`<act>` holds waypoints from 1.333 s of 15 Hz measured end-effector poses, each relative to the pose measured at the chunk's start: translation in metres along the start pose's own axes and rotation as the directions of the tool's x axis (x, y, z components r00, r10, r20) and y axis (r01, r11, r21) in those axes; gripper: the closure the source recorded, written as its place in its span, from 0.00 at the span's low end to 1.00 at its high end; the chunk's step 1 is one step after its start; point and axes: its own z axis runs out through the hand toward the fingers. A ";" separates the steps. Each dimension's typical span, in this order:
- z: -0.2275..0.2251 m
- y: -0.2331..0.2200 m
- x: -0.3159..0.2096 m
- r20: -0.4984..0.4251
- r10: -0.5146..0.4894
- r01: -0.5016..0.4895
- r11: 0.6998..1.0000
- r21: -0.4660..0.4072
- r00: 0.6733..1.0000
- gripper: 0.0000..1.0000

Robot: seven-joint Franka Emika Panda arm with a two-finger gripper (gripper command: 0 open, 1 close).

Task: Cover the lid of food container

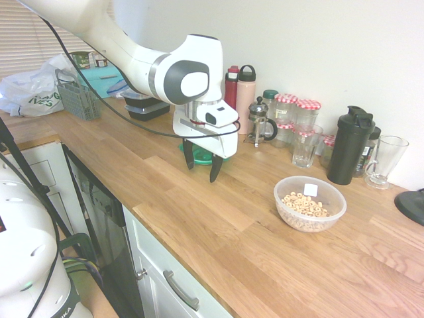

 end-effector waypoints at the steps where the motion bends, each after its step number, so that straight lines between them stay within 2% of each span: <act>1: 0.001 0.000 0.000 0.003 0.004 -0.004 1.000 0.001 1.000 0.00; 3: -0.004 -0.005 0.003 0.045 0.008 -0.011 0.998 0.055 0.999 0.00; 6: -0.020 -0.022 0.040 0.130 -0.108 0.083 0.980 0.183 0.986 0.00; 8: -0.020 -0.034 0.075 0.182 -0.198 0.147 0.954 0.261 0.963 0.00; 11: -0.015 -0.052 0.121 0.211 -0.293 0.206 0.912 0.355 0.932 0.00; 17: 0.018 -0.103 0.169 0.193 -0.311 0.228 0.905 0.358 0.931 0.00; 20: 0.036 -0.125 0.175 0.227 -0.327 0.232 0.902 0.364 0.917 0.00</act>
